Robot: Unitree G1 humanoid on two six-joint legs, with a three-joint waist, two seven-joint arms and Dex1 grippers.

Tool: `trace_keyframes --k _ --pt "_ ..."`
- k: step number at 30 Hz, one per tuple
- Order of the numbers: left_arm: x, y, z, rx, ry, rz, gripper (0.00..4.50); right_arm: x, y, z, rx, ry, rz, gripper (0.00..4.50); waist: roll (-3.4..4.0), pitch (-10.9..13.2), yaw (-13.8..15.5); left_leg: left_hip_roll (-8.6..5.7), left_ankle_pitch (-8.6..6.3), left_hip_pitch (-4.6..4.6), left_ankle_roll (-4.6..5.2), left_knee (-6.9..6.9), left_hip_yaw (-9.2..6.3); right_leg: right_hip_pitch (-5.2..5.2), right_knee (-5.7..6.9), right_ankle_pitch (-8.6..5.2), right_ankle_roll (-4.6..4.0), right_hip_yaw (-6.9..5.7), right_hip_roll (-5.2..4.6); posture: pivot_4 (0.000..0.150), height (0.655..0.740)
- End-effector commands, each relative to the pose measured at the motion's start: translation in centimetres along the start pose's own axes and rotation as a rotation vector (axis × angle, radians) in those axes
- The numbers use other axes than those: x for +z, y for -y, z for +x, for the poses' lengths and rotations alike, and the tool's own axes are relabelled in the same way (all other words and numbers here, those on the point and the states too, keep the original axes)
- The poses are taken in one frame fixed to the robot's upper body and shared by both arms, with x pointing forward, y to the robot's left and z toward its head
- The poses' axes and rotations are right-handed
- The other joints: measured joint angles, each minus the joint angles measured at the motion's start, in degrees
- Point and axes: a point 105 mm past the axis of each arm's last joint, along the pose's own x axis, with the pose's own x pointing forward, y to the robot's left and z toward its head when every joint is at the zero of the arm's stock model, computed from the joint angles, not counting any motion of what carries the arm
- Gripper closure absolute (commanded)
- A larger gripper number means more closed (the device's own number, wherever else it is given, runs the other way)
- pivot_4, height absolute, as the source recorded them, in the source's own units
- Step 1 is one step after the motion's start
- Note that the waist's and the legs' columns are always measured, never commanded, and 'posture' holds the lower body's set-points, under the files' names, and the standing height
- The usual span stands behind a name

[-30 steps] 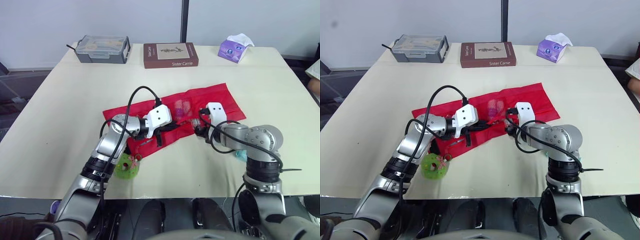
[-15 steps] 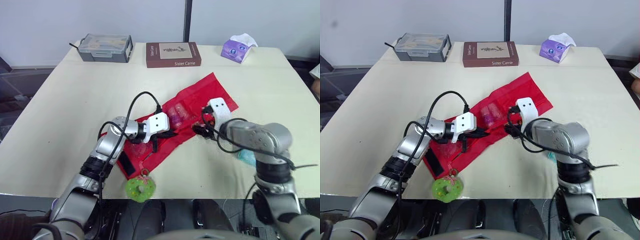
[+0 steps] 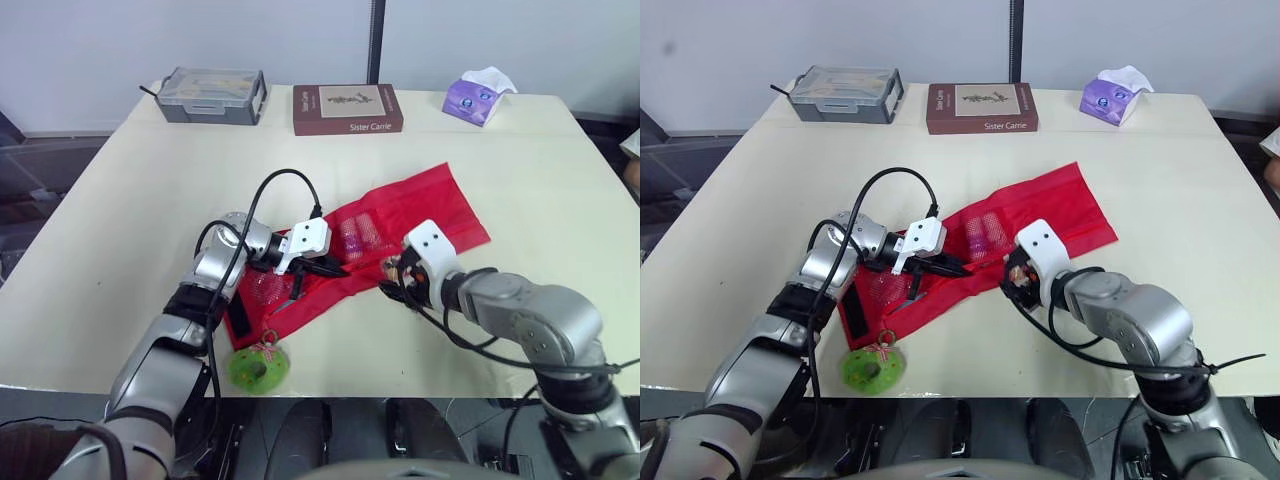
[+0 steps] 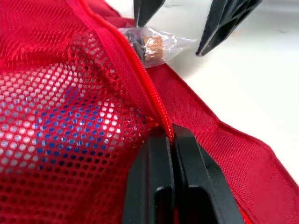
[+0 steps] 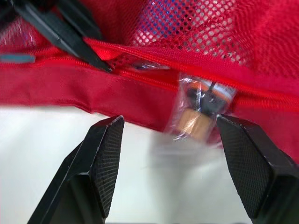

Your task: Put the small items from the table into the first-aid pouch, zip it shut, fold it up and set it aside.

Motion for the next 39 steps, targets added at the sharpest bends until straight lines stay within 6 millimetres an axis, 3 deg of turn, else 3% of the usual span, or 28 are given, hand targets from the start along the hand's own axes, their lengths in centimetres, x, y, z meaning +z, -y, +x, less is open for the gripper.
trace_keyframes --k 1,2,5,6,7,17,22,28,39 --pt "-0.6 -1.8 -1.7 0.022 -0.094 0.072 4.5 1.1 -1.0 -1.3 0.049 0.088 -0.07 1.77 -0.01 0.0 0.3 0.0 0.0 0.0 0.0 0.0 0.01 0.0 -0.02 0.0 0.0 0.0 0.0 0.15 0.74" --pt "-1.0 -2.7 -2.0 0.063 -0.146 0.096 4.5 1.1 -1.0 -1.3 0.061 0.087 -0.087 2.45 0.0 0.0 0.2 0.0 0.0 0.0 0.0 0.0 0.0 0.0 -0.01 0.0 0.0 0.0 0.0 0.15 0.74" --pt "-1.1 -4.1 -2.1 0.12 -0.186 0.131 4.5 1.2 -0.7 -1.1 0.065 0.089 -0.121 3.51 -0.03 0.0 0.5 0.01 0.0 0.03 0.0 0.04 0.05 0.01 0.07 -0.01 0.02 -0.06 0.06 0.15 0.74" --pt "-1.0 -4.5 -2.0 0.127 -0.188 0.14 4.5 1.3 -0.7 -1.0 0.069 0.093 -0.131 4.13 -0.03 0.0 0.5 0.02 0.01 0.06 0.0 0.08 0.05 0.02 0.12 -0.12 0.17 -0.07 0.06 0.15 0.74" --pt "-0.9 -5.0 -1.9 0.153 -0.194 0.139 4.5 1.5 -0.7 -0.8 0.074 0.096 -0.142 4.46 -0.03 0.0 0.6 0.03 0.01 0.06 0.0 0.08 0.06 0.03 0.15 -0.12 0.17 -0.07 0.06 0.15 0.74" --pt "0.3 -5.2 -0.7 0.137 -0.127 0.14 4.5 2.7 -1.6 1.9 0.159 0.128 -0.186 4.48 -0.04 0.0 0.7 0.0 0.0 -0.04 0.0 0.15 0.09 0.02 0.17 0.03 0.04 -0.09 0.05 0.15 0.74" --pt "0.4 -5.0 -0.6 0.12 -0.113 0.14 4.5 2.6 -0.7 3.0 0.116 0.116 -0.209 4.48 -0.04 0.0 0.6 -0.01 0.01 -0.05 0.0 0.15 0.1 0.03 0.17 0.04 0.05 -0.09 0.05 0.15 0.74" --pt "0.6 -4.7 -0.6 0.103 -0.112 0.164 4.5 3.1 1.8 3.5 -0.012 0.133 -0.2 4.48 -0.04 0.0 0.6 -0.01 0.01 -0.05 0.0 0.15 0.12 0.02 0.18 0.04 0.05 -0.09 0.05 0.15 0.74" --pt "0.5 -4.6 -0.5 0.101 -0.115 0.173 4.5 3.6 3.1 3.3 -0.107 0.142 -0.175 4.48 -0.04 0.0 0.5 0.0 0.01 -0.03 0.0 0.17 0.12 0.02 0.25 0.04 0.05 -0.08 0.06 0.15 0.74"
